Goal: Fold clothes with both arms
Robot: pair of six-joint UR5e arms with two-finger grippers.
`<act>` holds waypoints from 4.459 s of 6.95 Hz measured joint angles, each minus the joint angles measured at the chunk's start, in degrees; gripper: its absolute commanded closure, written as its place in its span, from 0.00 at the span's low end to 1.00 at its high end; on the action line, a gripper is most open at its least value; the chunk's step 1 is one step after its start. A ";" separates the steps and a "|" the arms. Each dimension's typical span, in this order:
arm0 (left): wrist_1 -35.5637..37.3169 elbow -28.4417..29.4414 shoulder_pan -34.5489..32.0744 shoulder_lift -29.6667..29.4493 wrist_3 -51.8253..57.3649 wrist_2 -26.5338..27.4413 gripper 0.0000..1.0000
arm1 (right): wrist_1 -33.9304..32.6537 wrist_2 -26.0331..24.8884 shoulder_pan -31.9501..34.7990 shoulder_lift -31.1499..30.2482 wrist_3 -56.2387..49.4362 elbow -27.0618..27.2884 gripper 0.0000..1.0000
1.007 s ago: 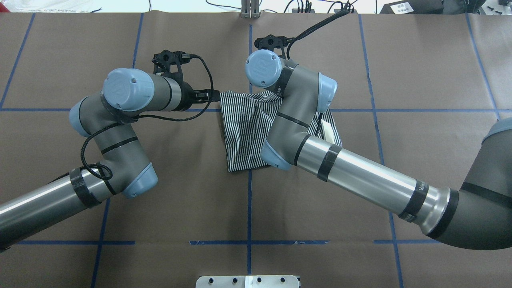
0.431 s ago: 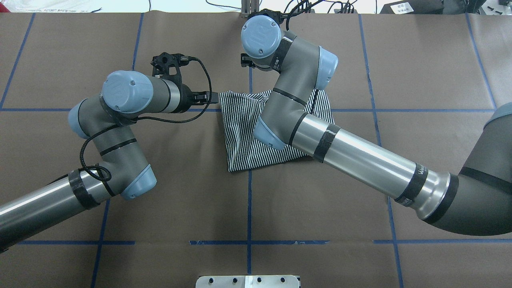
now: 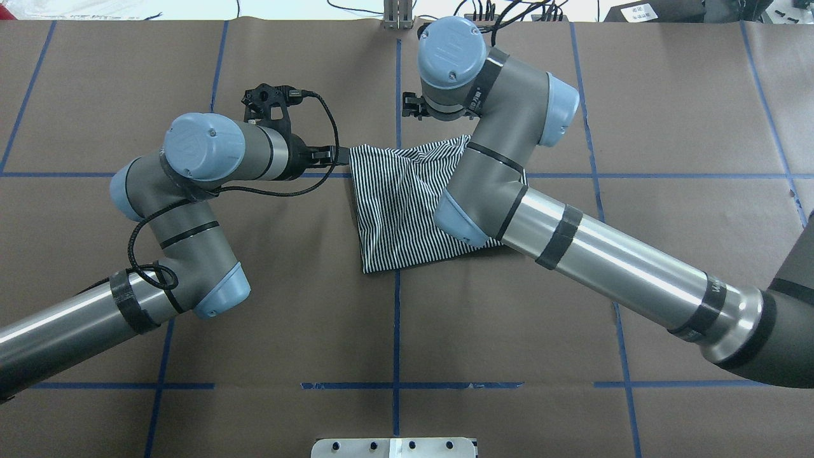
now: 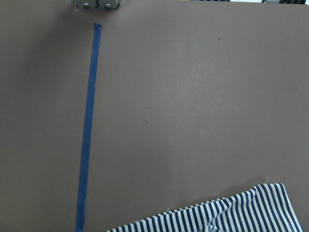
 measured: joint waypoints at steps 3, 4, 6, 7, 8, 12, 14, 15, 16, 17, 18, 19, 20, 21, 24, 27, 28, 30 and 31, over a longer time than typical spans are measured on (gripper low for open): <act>0.24 -1.64 0.00 0.10 -0.10 0.09 0.00 | 1.50 2.97 0.44 -5.35 -1.20 5.57 0.00; 0.29 -1.93 0.05 0.09 -0.04 0.06 0.00 | 1.78 5.08 1.40 -6.45 -3.27 5.78 0.00; 0.33 -2.05 0.23 0.13 -0.02 0.09 0.00 | 2.28 6.42 1.84 -8.70 -8.09 5.72 0.00; 0.31 -2.14 0.26 0.32 -0.02 0.25 0.00 | 2.44 6.39 1.50 -9.17 -9.23 5.35 0.00; 0.27 -2.33 0.26 0.66 0.06 0.41 0.00 | 2.48 6.33 1.03 -9.15 -9.73 4.59 0.00; 0.24 -3.21 0.26 0.98 0.24 1.44 0.00 | 2.35 5.78 -1.57 -8.04 -9.44 1.26 0.00; 0.24 -3.34 0.21 1.03 0.26 1.51 0.00 | 2.26 5.20 -1.66 -4.56 -9.49 -3.78 0.00; 0.24 -3.47 0.22 1.24 0.27 1.52 0.00 | 2.24 5.06 -1.44 -3.81 -9.75 -5.41 0.00; 0.24 -3.70 0.21 1.60 0.25 1.52 0.00 | 2.25 4.83 -0.86 -3.10 -10.15 -7.34 0.00; 0.24 -4.01 0.19 1.88 0.21 1.50 0.00 | 2.30 4.50 -0.16 -1.78 -10.49 -9.97 0.00; 0.24 -4.32 0.19 2.11 0.15 1.47 0.00 | 2.36 4.35 0.60 -0.22 -10.64 -12.71 0.00; 0.24 -4.55 0.19 2.21 0.07 1.43 0.00 | 2.39 4.29 1.54 0.93 -10.69 -14.90 0.00; 0.24 -4.64 0.22 2.31 0.01 1.36 0.00 | 2.40 4.42 2.75 1.50 -10.74 -16.30 0.00; 0.24 -4.67 0.28 2.54 -0.02 1.22 0.00 | 2.40 5.28 4.41 1.91 -11.04 -16.96 0.00; 1.38 -6.28 0.35 3.02 0.18 -0.31 0.00 | 1.41 14.31 11.53 1.34 -15.65 -13.59 0.00; 16.67 -20.90 -0.56 7.81 5.71 -4.60 0.00 | -9.23 21.10 20.80 -10.04 -30.66 4.38 0.00; 22.87 -28.45 -2.10 11.84 10.57 -5.55 0.00 | -13.53 22.80 24.65 -14.41 -38.21 10.09 0.00; 29.37 -37.14 -8.63 20.04 22.72 -9.29 0.00 | -17.60 27.48 34.38 -23.91 -56.58 15.96 0.00; 30.16 -38.39 -14.05 24.18 31.80 -12.07 0.00 | -18.12 29.48 39.55 -28.36 -65.98 16.48 0.00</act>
